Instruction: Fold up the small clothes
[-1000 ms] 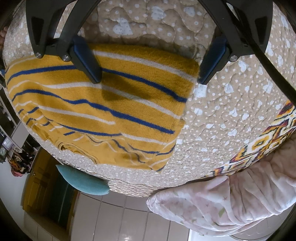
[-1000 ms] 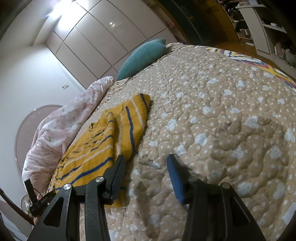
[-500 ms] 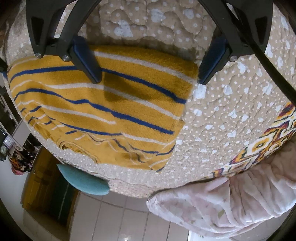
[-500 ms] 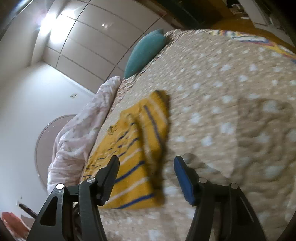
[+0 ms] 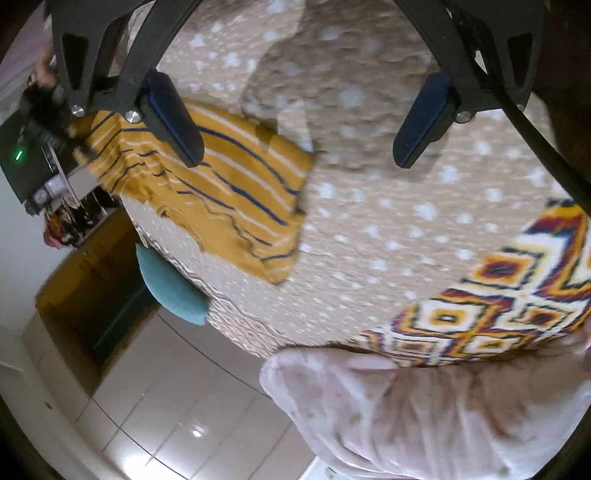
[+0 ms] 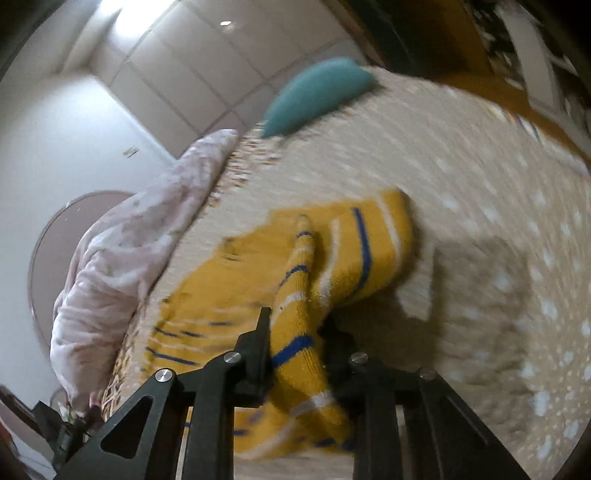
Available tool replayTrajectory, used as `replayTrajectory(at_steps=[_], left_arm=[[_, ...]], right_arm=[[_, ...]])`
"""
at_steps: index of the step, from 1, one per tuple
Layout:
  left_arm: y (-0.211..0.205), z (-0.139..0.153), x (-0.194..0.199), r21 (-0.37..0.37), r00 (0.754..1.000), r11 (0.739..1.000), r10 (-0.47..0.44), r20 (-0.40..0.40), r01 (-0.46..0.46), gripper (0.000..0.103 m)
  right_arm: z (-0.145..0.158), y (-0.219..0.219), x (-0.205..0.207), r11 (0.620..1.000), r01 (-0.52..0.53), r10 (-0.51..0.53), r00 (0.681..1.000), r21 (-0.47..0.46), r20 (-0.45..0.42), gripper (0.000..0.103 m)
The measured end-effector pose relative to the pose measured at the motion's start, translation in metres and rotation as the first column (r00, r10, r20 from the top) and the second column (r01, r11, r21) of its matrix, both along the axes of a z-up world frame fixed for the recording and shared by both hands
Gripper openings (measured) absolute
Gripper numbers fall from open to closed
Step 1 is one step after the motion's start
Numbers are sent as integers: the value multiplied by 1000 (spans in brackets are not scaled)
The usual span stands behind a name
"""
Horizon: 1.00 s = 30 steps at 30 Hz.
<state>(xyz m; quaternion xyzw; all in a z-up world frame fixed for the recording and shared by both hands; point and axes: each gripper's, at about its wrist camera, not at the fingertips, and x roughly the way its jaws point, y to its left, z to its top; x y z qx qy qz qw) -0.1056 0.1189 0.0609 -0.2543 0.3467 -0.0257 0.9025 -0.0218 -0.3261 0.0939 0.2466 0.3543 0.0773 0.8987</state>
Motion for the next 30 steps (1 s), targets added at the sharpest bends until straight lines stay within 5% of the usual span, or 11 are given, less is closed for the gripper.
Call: replayTrajectory(at_steps=[5, 10, 13, 17, 21, 22, 24, 29, 30], left_arm=[[31, -5, -18, -22, 999, 999, 47, 5, -47, 102], [67, -9, -36, -52, 996, 994, 93, 8, -93, 102], [81, -11, -44, -70, 993, 991, 115, 5, -114, 102], [86, -10, -49, -80, 993, 989, 122, 8, -121, 102], [79, -2, -52, -61, 994, 994, 98, 38, -96, 102], [75, 0, -53, -51, 995, 995, 87, 43, -85, 102], [66, 6, -53, -16, 997, 998, 58, 54, -57, 102], [49, 14, -41, 37, 998, 999, 3, 60, -5, 102], [47, 15, -36, 25, 998, 1000, -11, 57, 9, 102]], right_arm=[[43, 134, 26, 961, -176, 185, 982, -212, 23, 24], [4, 256, 60, 880, -326, 307, 945, -347, -110, 23], [-34, 302, 71, 796, -370, 326, 929, -478, -176, 30], [-47, 351, 62, 673, -417, 434, 891, -611, -131, 72], [-52, 393, 50, 488, -481, 553, 816, -729, -169, 78], [-51, 398, 51, 469, -497, 571, 801, -730, -178, 78], [-41, 389, 55, 512, -512, 574, 801, -690, -168, 76], [19, 289, 51, 792, -470, 503, 864, -390, -18, 76], [25, 268, 49, 823, -445, 476, 880, -352, -1, 77]])
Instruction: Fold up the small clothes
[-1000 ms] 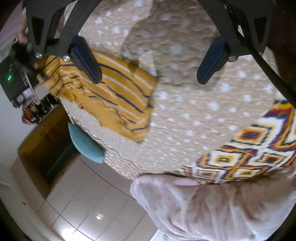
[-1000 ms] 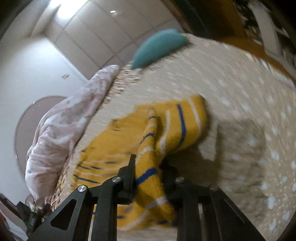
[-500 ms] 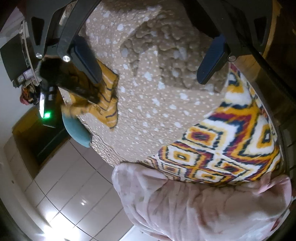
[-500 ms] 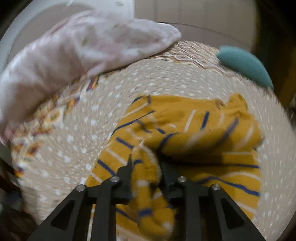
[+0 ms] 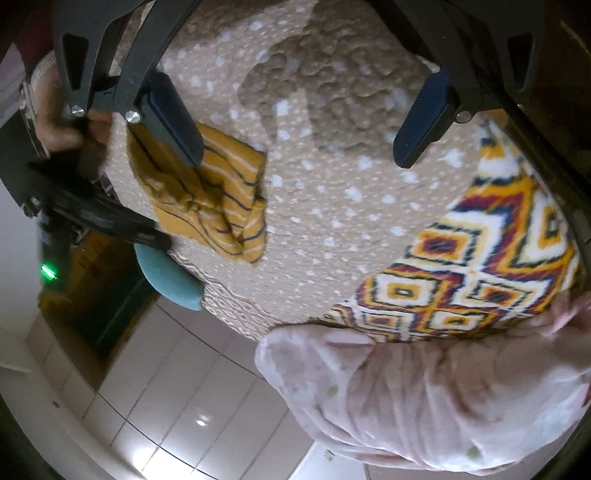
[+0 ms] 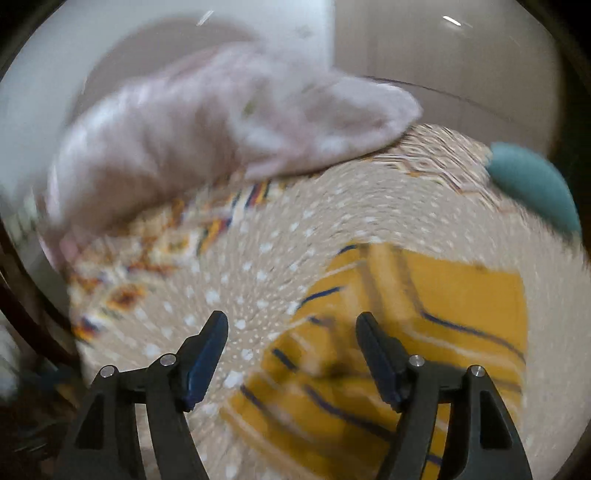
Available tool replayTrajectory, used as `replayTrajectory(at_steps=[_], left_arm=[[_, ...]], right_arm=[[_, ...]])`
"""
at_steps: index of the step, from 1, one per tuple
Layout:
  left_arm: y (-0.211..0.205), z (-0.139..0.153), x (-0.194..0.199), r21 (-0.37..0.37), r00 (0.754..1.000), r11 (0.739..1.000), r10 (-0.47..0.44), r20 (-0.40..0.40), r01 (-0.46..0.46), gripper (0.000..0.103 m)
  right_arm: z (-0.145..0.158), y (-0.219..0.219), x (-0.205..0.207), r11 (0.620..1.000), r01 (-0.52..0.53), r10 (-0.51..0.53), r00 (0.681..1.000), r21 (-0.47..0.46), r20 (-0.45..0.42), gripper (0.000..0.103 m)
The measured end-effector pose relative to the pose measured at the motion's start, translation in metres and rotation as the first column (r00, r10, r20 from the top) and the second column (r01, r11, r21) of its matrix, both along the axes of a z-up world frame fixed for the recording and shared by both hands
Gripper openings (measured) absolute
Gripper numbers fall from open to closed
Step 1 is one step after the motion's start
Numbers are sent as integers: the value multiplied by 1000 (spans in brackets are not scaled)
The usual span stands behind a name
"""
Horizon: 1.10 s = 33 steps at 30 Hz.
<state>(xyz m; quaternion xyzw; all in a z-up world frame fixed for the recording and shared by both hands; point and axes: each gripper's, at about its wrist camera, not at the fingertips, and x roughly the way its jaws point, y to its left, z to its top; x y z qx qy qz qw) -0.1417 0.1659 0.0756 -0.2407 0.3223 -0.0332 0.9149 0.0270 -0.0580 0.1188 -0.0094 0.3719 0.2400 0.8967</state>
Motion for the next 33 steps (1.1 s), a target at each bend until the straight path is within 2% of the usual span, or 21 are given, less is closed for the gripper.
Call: replayTrajectory(at_steps=[3, 6, 11, 14, 15, 16, 17, 18, 21, 23, 26, 29, 31, 32, 33], left_arm=[[-10, 1, 21, -58, 998, 997, -56, -8, 56, 102], [-27, -1, 50, -117, 993, 987, -118, -30, 114, 102], [-68, -9, 107, -201, 965, 952, -250, -80, 231, 102], [-86, -16, 134, -265, 950, 929, -295, -101, 260, 102], [-93, -19, 145, -286, 942, 919, -316, -117, 273, 95], [-99, -23, 153, -297, 932, 911, -336, -136, 285, 52], [-107, -26, 161, -283, 915, 910, -359, -182, 301, 22], [-112, -25, 164, -257, 906, 915, -367, -210, 311, 12], [-115, 0, 144, -132, 927, 936, -344, -149, 326, 11], [-110, 10, 129, -101, 934, 941, -334, -129, 323, 11], [-102, -5, 127, -64, 940, 959, -284, -191, 277, 11], [-97, -39, 138, -85, 932, 967, -254, -260, 240, 12], [-94, -48, 139, -80, 932, 968, -249, -264, 236, 12], [-95, -50, 139, -74, 933, 969, -247, -260, 236, 13], [-95, -50, 137, -68, 935, 969, -246, -256, 236, 13]], right_arm=[[9, -71, -13, 992, 104, -103, 995, 71, -10, 77], [-1, -120, -29, 983, 153, -149, 988, 100, -46, 77], [-34, -150, -51, 978, 176, -166, 982, 114, -90, 77], [-53, -158, -58, 968, 191, -173, 978, 162, -120, 77], [-58, -159, -60, 965, 194, -174, 977, 174, -126, 77], [-62, -160, -60, 962, 199, -176, 976, 186, -132, 77], [-65, -161, -59, 960, 201, -177, 975, 193, -136, 77], [-67, -162, -60, 960, 202, -178, 975, 195, -135, 77], [-64, -167, -63, 959, 198, -177, 977, 203, -119, 77], [-59, -171, -66, 957, 190, -171, 980, 220, -103, 77], [-58, -176, -65, 946, 184, -163, 982, 266, -99, 77], [-59, -171, -55, 931, 187, -156, 980, 314, -122, 75], [-55, -162, -49, 928, 165, -131, 984, 332, -124, 52], [-53, -155, -46, 929, 146, -108, 986, 341, -129, 37], [-52, -148, -43, 928, 121, -79, 988, 352, -132, 30]])
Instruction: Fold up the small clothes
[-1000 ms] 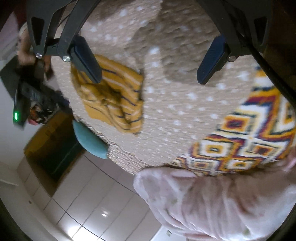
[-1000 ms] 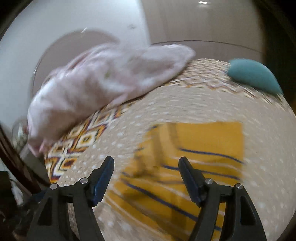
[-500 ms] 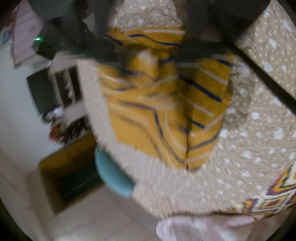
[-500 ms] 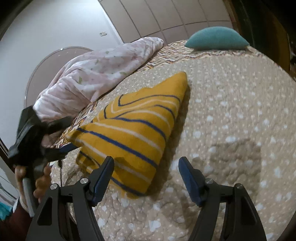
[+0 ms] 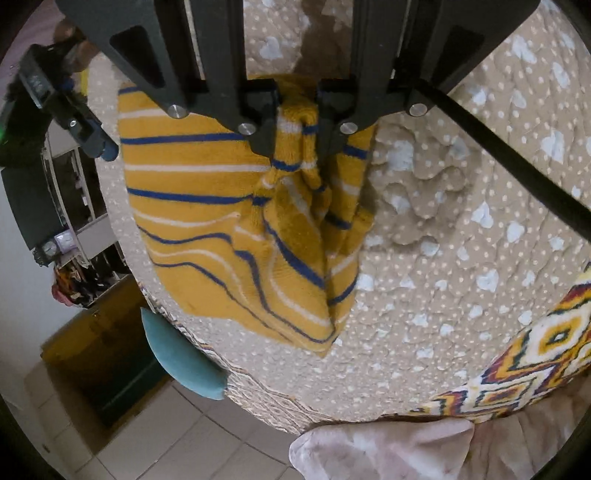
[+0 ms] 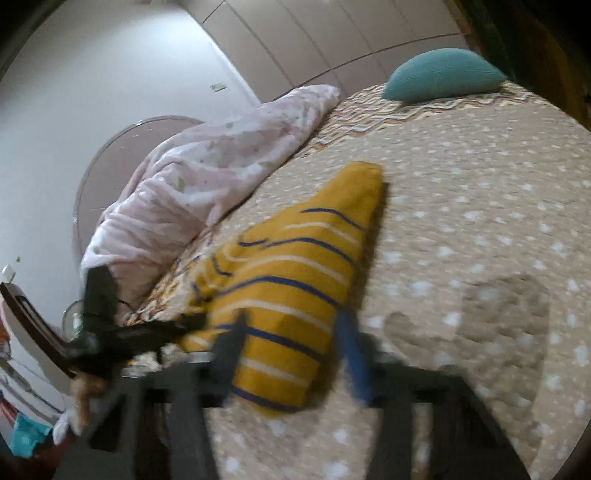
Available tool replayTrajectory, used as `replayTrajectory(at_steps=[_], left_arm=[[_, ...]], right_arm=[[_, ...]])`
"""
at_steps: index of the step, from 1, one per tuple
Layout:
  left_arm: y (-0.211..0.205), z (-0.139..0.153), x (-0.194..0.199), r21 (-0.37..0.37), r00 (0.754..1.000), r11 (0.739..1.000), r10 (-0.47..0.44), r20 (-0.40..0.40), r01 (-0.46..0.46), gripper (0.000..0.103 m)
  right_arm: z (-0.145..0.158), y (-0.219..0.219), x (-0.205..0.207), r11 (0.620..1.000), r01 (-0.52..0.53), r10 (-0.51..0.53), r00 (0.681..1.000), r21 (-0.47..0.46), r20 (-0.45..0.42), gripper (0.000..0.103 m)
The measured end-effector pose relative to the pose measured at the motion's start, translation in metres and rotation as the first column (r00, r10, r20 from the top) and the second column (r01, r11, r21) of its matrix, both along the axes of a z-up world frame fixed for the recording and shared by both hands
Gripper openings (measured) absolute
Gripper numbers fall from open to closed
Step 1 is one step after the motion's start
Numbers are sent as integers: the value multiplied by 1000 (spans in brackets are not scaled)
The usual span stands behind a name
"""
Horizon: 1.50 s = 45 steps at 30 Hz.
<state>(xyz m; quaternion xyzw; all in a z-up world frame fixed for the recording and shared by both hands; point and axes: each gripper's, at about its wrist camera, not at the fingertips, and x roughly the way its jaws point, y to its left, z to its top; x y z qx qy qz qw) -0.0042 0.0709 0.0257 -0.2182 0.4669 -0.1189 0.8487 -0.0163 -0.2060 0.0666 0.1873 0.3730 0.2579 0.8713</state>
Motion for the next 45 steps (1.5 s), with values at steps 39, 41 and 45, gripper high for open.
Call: replayTrajectory(at_steps=[39, 41, 45], left_arm=[[2, 12, 56, 60, 987, 987, -151, 52, 148, 89], [-11, -7, 63, 77, 984, 981, -176, -26, 177, 86], [-26, 11, 56, 68, 990, 988, -138, 0, 138, 50]], right_arm=[[-59, -29, 103, 985, 8, 25, 981, 170, -193, 76], [-64, -16, 116, 984, 29, 6, 981, 175, -191, 72], [-56, -15, 126, 969, 27, 30, 974, 245, -225, 33]])
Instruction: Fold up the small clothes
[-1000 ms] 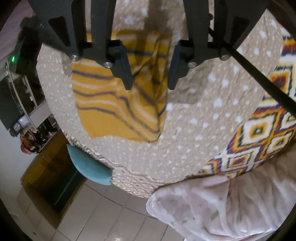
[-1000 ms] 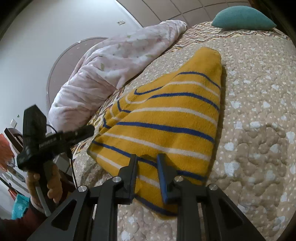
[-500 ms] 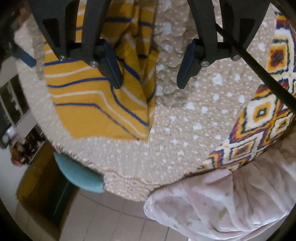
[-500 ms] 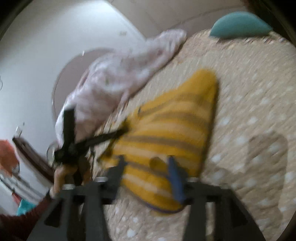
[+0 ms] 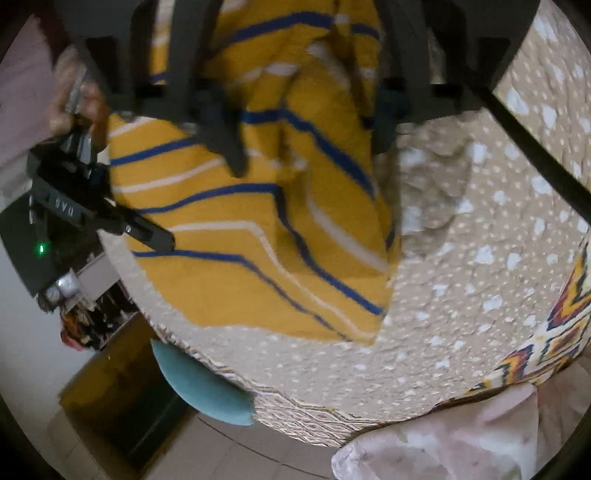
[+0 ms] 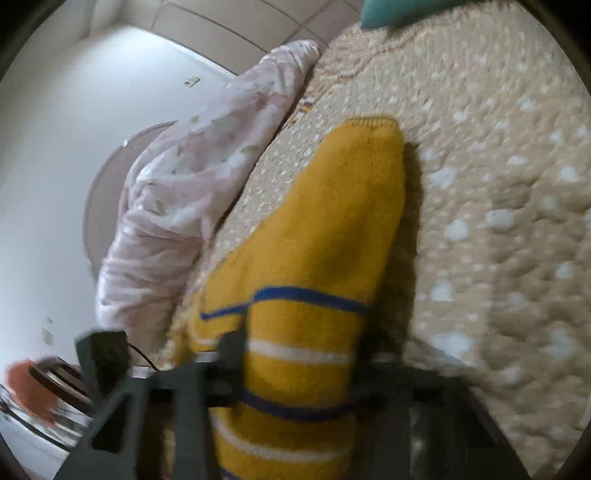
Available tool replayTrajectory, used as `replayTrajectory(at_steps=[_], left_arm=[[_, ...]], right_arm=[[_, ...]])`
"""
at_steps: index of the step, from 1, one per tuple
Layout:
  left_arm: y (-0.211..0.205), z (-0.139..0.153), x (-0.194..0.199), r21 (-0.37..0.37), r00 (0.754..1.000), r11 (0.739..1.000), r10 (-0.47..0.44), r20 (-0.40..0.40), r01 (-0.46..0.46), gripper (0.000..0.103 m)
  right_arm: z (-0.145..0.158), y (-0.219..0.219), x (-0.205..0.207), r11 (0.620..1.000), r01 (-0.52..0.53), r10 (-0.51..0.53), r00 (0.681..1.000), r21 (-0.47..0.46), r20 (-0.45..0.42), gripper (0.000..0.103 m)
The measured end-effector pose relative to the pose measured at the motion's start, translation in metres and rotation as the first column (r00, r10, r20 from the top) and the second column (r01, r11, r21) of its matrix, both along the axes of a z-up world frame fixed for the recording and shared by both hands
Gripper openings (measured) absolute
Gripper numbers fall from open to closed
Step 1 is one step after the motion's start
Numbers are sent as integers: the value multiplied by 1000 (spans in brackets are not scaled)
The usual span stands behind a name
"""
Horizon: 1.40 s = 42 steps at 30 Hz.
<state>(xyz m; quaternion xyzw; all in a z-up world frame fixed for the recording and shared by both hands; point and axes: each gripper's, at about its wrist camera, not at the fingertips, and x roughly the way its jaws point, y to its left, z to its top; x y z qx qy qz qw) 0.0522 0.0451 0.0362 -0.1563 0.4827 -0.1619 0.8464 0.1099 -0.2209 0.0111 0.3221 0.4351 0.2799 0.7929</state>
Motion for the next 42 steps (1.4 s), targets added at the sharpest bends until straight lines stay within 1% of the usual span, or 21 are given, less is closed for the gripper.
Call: replayTrajectory(at_steps=[3, 6, 9, 11, 12, 13, 16, 18, 20, 22, 24, 26, 29, 30, 31, 32, 33, 35, 38, 40, 42], left_arm=[[-22, 20, 2, -60, 999, 997, -36, 35, 38, 40], [-53, 34, 10, -107, 994, 991, -76, 78, 84, 40], [-86, 31, 25, -67, 992, 993, -87, 87, 93, 42], [-97, 17, 33, 6, 998, 999, -50, 47, 50, 42], [-99, 4, 39, 41, 1000, 999, -24, 13, 24, 50], [-96, -4, 41, 16, 1000, 1000, -18, -15, 18, 60], [-76, -4, 33, -97, 998, 995, 26, -57, -32, 61], [-68, 5, 21, -99, 999, 995, 25, -41, -29, 62], [-59, 19, 1, -24, 999, 999, 30, 23, -30, 64], [-52, 26, -19, 69, 995, 996, 49, 91, -56, 72], [-41, 25, -32, 154, 987, 984, 72, 143, -94, 75], [-28, 13, -41, 230, 983, 965, 91, 158, -126, 77], [-7, -14, -46, 237, 986, 959, 132, 100, -153, 77], [-3, -20, -46, 224, 985, 962, 139, 97, -158, 77], [-1, -22, -50, 211, 983, 964, 136, 122, -159, 78], [-1, -21, -53, 204, 982, 966, 131, 138, -157, 81], [-3, -21, -54, 215, 983, 965, 118, 144, -147, 84], [-12, -24, -55, 259, 986, 958, 90, 144, -125, 91], [-31, -28, -53, 370, 991, 925, 34, 131, -81, 100], [-37, -30, -48, 381, 991, 921, 33, 133, -82, 101], [-32, -29, -50, 347, 989, 934, 39, 141, -86, 101]], right_arm=[[30, -15, -9, 1000, 6, -5, 997, -10, 76, 31], [63, -51, -18, 998, 62, -60, 988, -10, 144, 31], [75, -89, -20, 987, 144, -132, 979, -69, 158, 32], [67, -106, -19, 965, 205, -186, 975, -162, 125, 42], [59, -112, -17, 947, 226, -210, 973, -227, 91, 43], [51, -118, -18, 935, 232, -223, 973, -267, 62, 43], [55, -139, -41, 936, 266, -249, 963, -232, 100, 43], [70, -143, -56, 925, 293, -260, 953, -242, 158, 43], [85, -141, -67, 926, 291, -245, 947, -239, 206, 43], [101, -131, -74, 944, 255, -204, 950, -209, 237, 41], [111, -115, -78, 968, 184, -137, 958, -173, 251, 32], [110, -99, -81, 986, 108, -75, 969, -129, 237, 30], [81, -79, -80, 990, 60, -39, 986, -126, 164, 30], [60, -74, -76, 989, 48, -35, 995, -137, 97, 30], [42, -71, -72, 988, 41, -35, 999, -152, 41, 26], [30, -70, -71, 982, 50, -49, 999, -181, 11, 18], [31, -72, -75, 976, 79, -73, 997, -201, 34, 10], [45, -71, -78, 975, 91, -84, 996, -203, 42, 14], [73, -51, -72, 979, 57, -36, 993, -195, 110, 16], [80, -35, -56, 983, 29, -7, 993, -183, 120, 16], [77, -17, -38, 986, 11, 7, 995, -165, 102, 16]])
